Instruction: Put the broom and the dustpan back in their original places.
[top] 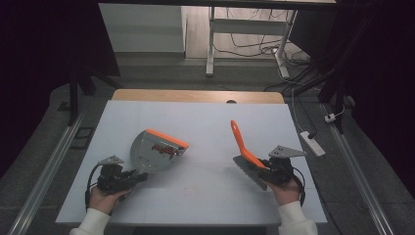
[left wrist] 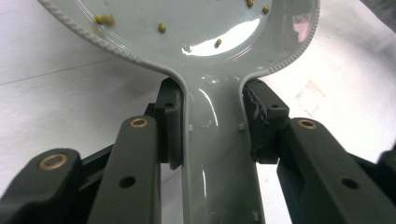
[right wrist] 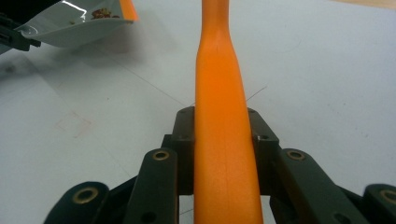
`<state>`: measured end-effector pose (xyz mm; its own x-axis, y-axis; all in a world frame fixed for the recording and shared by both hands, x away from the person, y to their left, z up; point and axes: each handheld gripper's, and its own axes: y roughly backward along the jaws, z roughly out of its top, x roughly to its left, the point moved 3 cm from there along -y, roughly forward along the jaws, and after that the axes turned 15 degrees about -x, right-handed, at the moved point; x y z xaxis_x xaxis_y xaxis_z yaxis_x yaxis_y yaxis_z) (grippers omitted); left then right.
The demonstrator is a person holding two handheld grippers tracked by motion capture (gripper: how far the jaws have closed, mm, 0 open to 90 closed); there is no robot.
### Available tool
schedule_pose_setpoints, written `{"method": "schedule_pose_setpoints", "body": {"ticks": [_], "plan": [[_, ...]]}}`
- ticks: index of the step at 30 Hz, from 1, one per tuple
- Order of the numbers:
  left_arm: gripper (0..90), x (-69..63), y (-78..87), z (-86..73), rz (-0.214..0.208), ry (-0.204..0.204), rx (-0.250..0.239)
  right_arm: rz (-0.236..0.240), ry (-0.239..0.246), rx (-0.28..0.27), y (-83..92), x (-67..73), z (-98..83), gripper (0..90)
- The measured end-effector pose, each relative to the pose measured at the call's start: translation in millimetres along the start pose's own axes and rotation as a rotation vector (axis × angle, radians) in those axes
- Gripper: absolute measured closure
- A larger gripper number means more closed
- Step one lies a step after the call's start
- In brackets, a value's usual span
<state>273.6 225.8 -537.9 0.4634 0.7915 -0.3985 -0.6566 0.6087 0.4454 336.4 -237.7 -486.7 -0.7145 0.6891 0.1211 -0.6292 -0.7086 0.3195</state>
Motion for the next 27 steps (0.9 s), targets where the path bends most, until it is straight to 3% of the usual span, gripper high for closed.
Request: {"method": "schedule_pose_setpoints", "body": {"ticks": [14,27], "plan": [[61.9,5.1,8.2,-2.1,0.066,0.045,-0.048,-0.004,-0.024,0.025,2.0,-1.1,-2.9,70.1],[61.9,7.8,9.0,-6.5,0.161,0.087,-0.052,-0.016,-0.138,0.092,3.1,-8.4,-9.8,70.1]]}}
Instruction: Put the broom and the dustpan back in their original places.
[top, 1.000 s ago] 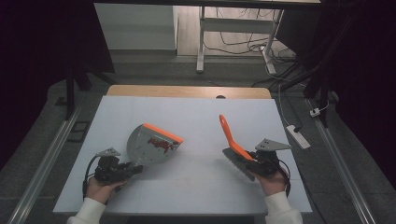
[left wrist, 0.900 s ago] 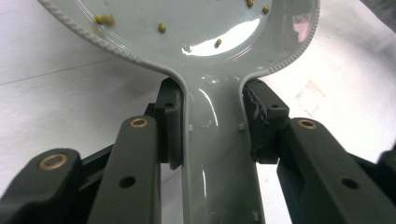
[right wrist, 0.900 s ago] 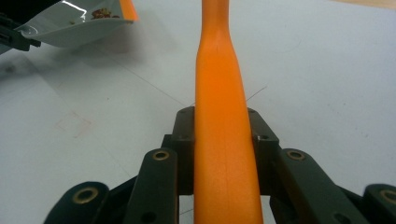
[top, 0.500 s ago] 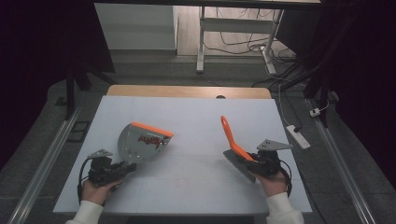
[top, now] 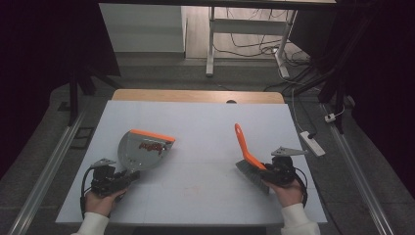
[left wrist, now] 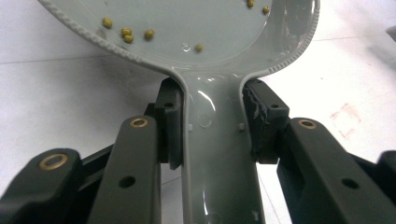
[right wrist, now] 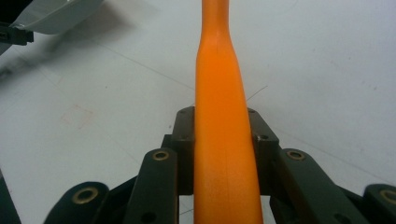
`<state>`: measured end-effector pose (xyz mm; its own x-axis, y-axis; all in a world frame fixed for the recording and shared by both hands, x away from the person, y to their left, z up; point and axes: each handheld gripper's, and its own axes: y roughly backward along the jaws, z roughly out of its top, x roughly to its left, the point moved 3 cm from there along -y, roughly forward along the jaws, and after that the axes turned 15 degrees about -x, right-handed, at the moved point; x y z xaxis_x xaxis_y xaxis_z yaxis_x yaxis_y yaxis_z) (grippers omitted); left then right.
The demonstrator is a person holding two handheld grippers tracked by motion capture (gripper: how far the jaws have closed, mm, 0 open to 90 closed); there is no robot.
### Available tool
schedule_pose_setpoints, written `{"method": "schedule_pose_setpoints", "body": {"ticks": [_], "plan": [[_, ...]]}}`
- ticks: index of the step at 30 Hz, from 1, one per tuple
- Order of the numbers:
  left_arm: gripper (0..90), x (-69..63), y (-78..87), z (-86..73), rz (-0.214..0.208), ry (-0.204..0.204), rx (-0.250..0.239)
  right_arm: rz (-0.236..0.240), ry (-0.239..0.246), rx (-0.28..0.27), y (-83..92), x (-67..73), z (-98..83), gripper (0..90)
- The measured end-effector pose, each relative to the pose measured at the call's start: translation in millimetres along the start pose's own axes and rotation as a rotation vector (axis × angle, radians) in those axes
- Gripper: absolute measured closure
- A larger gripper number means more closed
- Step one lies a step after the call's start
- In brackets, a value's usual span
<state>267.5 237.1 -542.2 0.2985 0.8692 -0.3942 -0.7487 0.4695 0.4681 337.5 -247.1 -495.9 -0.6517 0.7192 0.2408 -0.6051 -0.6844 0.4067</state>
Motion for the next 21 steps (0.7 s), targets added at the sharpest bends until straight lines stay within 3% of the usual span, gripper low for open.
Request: {"method": "schedule_pose_setpoints", "body": {"ticks": [13,21], "plan": [[61.9,1.4,-4.1,-2.2,0.080,0.047,0.006,0.018,-0.068,0.064,-6.2,-3.6,-5.9,70.1],[61.8,1.6,-8.7,-3.7,0.097,0.060,0.026,-0.007,-0.110,0.084,-8.9,-11.8,-9.7,70.1]]}}
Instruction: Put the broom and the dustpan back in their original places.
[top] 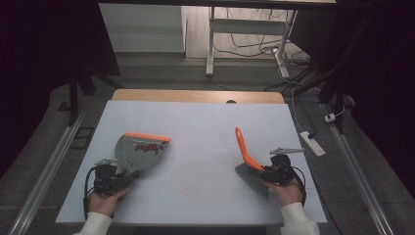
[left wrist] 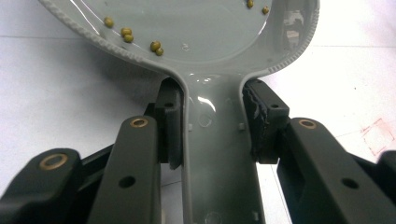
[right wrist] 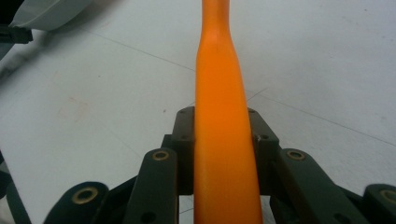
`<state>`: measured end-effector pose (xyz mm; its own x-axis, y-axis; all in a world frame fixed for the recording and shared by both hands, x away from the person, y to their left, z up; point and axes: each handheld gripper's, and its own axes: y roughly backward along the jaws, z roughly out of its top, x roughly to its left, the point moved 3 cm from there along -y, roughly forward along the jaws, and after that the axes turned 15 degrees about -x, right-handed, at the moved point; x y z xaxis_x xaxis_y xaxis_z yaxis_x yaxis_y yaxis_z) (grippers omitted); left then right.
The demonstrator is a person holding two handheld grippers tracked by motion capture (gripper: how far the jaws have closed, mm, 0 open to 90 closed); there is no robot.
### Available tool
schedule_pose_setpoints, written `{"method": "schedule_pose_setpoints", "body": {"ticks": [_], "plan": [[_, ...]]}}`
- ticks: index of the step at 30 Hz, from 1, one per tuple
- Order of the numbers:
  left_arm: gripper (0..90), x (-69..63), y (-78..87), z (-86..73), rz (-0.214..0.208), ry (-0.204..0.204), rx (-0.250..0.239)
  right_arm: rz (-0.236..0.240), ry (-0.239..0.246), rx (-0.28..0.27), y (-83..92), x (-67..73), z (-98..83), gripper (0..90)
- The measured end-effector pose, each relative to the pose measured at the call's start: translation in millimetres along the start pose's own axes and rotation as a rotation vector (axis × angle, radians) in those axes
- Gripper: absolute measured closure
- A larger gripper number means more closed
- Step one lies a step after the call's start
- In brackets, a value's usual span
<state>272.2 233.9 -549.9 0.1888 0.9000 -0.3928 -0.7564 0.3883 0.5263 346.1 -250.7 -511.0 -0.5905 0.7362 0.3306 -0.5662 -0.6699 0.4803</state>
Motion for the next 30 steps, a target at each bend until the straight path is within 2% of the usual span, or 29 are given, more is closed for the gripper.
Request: {"method": "schedule_pose_setpoints", "body": {"ticks": [7,14,21,30], "plan": [[61.8,0.2,-5.1,-2.1,0.009,0.006,0.030,-0.030,0.002,0.007,-2.0,-9.6,0.5,68.9],[61.7,-0.3,-8.7,-3.9,0.015,0.006,0.043,-0.059,0.014,0.031,-5.8,-18.7,-0.3,62.3],[61.6,-2.0,-10.4,-4.9,0.021,0.005,0.044,-0.096,0.036,0.055,-10.3,-24.8,-1.4,53.0],[58.7,-1.0,-9.5,-4.7,0.005,0.018,0.040,-0.123,0.047,0.068,-11.9,-29.0,-1.7,47.6]]}}
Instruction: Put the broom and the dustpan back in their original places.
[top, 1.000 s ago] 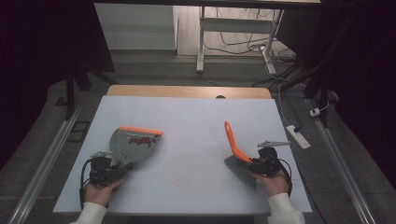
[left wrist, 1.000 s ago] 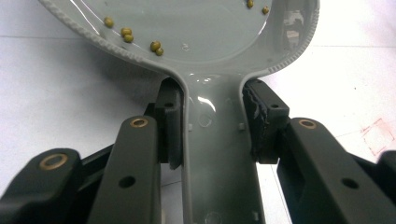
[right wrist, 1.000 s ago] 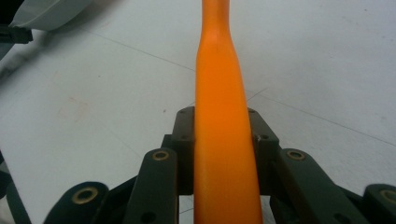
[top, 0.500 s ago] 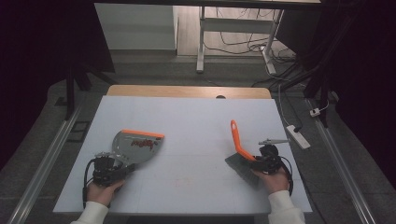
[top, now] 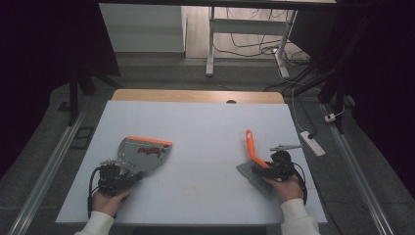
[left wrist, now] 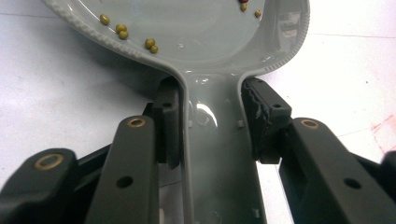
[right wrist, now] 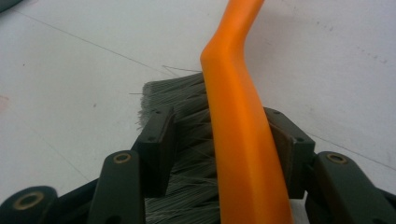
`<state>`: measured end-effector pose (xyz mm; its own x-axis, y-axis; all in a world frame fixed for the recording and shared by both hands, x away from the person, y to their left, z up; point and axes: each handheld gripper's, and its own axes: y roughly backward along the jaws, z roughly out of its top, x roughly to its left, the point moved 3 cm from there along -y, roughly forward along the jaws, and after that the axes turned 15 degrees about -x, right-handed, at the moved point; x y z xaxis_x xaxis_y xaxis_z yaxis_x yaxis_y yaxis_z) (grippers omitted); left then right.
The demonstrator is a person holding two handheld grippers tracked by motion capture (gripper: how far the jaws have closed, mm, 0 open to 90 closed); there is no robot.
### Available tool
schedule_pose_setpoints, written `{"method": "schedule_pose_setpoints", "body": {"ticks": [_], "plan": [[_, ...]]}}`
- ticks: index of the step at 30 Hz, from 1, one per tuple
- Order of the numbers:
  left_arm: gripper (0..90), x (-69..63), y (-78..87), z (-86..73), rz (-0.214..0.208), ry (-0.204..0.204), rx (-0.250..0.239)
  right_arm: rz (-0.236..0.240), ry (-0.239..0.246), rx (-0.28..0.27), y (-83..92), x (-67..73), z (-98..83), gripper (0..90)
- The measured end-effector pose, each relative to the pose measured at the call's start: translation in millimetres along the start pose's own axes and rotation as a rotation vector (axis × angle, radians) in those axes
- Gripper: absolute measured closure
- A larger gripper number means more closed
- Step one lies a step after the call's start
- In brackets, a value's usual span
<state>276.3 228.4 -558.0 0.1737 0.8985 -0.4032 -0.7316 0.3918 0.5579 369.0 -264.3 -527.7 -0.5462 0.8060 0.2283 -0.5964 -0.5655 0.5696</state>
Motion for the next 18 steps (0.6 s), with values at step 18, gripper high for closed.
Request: {"method": "schedule_pose_setpoints", "body": {"ticks": [18], "plan": [[37.0,-1.1,21.3,6.5,0.005,-0.102,-0.038,-0.079,0.029,-0.025,0.7,-2.3,0.4,39.0]]}}
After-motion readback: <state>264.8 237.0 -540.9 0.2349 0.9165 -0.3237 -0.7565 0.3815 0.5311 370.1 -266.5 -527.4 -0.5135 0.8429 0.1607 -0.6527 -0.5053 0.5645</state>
